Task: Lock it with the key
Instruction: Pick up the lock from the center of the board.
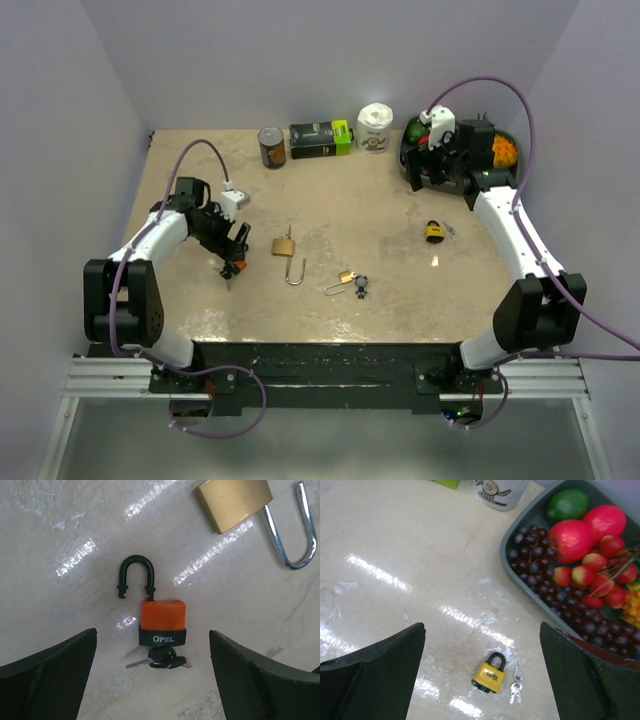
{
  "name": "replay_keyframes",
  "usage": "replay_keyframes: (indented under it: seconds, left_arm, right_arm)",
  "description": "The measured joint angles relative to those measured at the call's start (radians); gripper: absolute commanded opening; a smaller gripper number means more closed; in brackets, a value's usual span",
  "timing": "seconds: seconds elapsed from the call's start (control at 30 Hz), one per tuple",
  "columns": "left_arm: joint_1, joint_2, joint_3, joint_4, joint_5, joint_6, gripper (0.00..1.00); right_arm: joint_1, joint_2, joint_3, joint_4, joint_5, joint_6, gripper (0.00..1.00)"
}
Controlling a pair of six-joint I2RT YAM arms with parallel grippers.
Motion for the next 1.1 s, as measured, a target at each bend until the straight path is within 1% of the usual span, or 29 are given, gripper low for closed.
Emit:
replay_keyframes:
  seconds: [0.13, 0.27, 0.47, 0.63, 0.83, 0.87, 0.93, 0.97, 1.03, 1.07, 1.1]
  left_arm:
    - [-0.005, 0.027, -0.005, 0.008, -0.039, 0.021, 0.92]
    - [-0.045, 0.077, -0.011, 0.045, -0.08, 0.022, 0.87]
    - [-0.12, 0.119, -0.039, 0.101, -0.15, 0.012, 0.74]
    - [-0.129, 0.133, -0.049, 0.135, -0.215, -0.013, 0.68]
    - [-0.137, 0.118, -0.073, 0.158, -0.249, -0.024, 0.55]
    - [-0.137, 0.117, -0.074, 0.158, -0.25, -0.027, 0.48]
    - [-0.137, 0.118, -0.074, 0.158, -0.251, -0.042, 0.39]
    - [-0.137, 0.117, -0.073, 0.156, -0.251, -0.048, 0.3]
    - [-0.137, 0.12, -0.066, 0.148, -0.246, -0.073, 0.19]
    - [-0.137, 0.121, -0.062, 0.143, -0.238, -0.09, 0.06]
    - [-0.137, 0.122, -0.057, 0.138, -0.227, -0.114, 0.0]
  right_arm:
    - [0.0, -0.027, -0.08, 0.002, -0.063, 0.017, 0.99]
    - [0.001, -0.061, -0.114, -0.003, -0.09, 0.038, 0.99]
    - [0.001, -0.125, -0.114, -0.003, -0.085, 0.037, 0.99]
    - [0.001, -0.132, -0.112, -0.004, -0.074, 0.035, 0.99]
    - [0.001, -0.132, -0.112, -0.003, -0.079, 0.042, 0.99]
    - [0.001, -0.132, -0.112, -0.003, -0.081, 0.044, 0.99]
    - [0.001, -0.13, -0.112, -0.002, -0.089, 0.056, 0.99]
    - [0.001, -0.127, -0.112, -0.001, -0.096, 0.064, 0.99]
    - [0.001, -0.118, -0.112, 0.0, -0.108, 0.082, 0.99]
    - [0.001, -0.112, -0.111, 0.001, -0.116, 0.094, 0.99]
    - [0.002, -0.103, -0.11, 0.004, -0.127, 0.108, 0.99]
